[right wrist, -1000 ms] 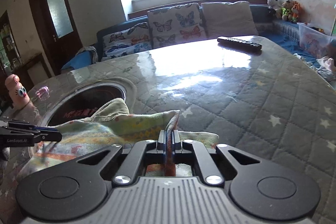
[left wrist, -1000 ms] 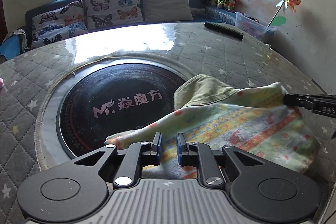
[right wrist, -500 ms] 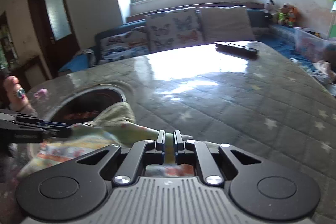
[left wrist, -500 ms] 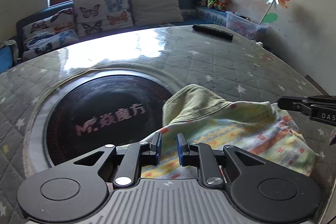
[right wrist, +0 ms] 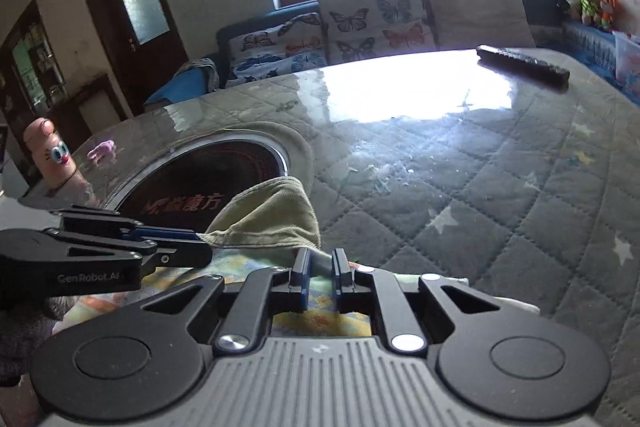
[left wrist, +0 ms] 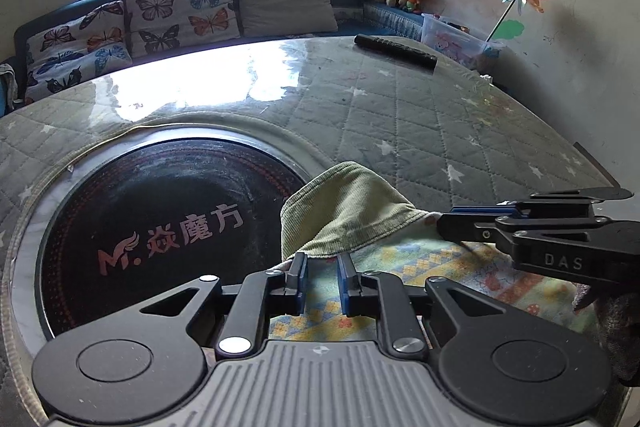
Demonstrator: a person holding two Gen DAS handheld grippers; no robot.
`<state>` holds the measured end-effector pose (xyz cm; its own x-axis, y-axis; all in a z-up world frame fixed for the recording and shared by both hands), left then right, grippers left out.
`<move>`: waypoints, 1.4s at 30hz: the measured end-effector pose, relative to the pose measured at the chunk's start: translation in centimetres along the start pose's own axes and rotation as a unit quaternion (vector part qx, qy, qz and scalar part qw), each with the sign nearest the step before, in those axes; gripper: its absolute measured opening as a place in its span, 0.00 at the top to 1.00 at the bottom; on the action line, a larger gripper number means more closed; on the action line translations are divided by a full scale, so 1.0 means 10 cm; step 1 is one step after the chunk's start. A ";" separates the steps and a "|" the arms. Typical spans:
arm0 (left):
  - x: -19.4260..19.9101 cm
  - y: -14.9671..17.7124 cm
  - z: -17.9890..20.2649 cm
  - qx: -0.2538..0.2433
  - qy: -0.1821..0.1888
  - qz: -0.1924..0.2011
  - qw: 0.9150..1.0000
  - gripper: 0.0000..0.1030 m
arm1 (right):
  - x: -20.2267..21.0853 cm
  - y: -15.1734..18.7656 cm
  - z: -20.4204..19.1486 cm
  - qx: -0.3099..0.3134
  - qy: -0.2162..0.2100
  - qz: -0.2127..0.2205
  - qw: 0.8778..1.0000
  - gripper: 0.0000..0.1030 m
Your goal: Fold clothes
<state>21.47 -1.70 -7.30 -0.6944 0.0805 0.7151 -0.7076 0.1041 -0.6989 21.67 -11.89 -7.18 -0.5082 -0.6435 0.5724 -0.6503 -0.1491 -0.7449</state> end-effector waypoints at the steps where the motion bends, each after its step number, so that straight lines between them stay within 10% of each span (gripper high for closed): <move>1: 0.03 0.02 0.00 -0.002 0.000 0.003 1.000 0.81 | 0.03 0.01 -0.05 0.010 -0.004 0.000 1.000 0.88; 25: 0.85 0.81 -0.06 -0.035 -0.009 0.067 0.997 0.72 | 0.24 0.74 -1.35 0.177 -0.099 -0.053 0.978 0.79; 42: 0.86 0.91 -0.10 -0.015 -0.003 0.068 0.998 0.72 | 0.80 0.90 -0.57 0.069 -0.016 -0.023 0.997 0.80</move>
<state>9.17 0.93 -7.48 -0.7846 0.0891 0.6136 -0.6028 0.1225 -0.7885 8.51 -14.14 -7.35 -0.4605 -0.6572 0.5967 -0.5868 -0.2790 -0.7601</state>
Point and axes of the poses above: each gripper's, at about its wrist camera, not at the fingertips, and x roughly against the way its jaws point, z to its right, y to its underside, the point moved 10 cm from there along -x, roughly the way its jaws point, and after that the axes turned 11 degrees about -y, right-handed, at the moved point
